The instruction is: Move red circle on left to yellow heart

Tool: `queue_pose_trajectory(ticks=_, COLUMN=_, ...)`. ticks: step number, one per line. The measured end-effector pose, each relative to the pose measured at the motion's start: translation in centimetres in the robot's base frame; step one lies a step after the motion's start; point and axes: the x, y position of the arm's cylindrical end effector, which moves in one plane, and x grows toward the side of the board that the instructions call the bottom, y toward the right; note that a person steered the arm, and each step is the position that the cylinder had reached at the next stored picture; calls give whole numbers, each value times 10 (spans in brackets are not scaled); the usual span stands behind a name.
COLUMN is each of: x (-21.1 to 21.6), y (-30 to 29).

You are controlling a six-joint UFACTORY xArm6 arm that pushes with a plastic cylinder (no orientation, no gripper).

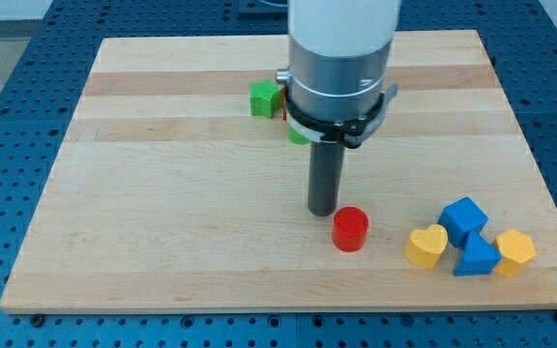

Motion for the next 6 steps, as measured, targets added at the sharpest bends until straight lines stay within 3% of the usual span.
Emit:
queue_pose_trajectory(ticks=3, x=12, y=68)
queue_pose_trajectory(ticks=6, x=27, y=57)
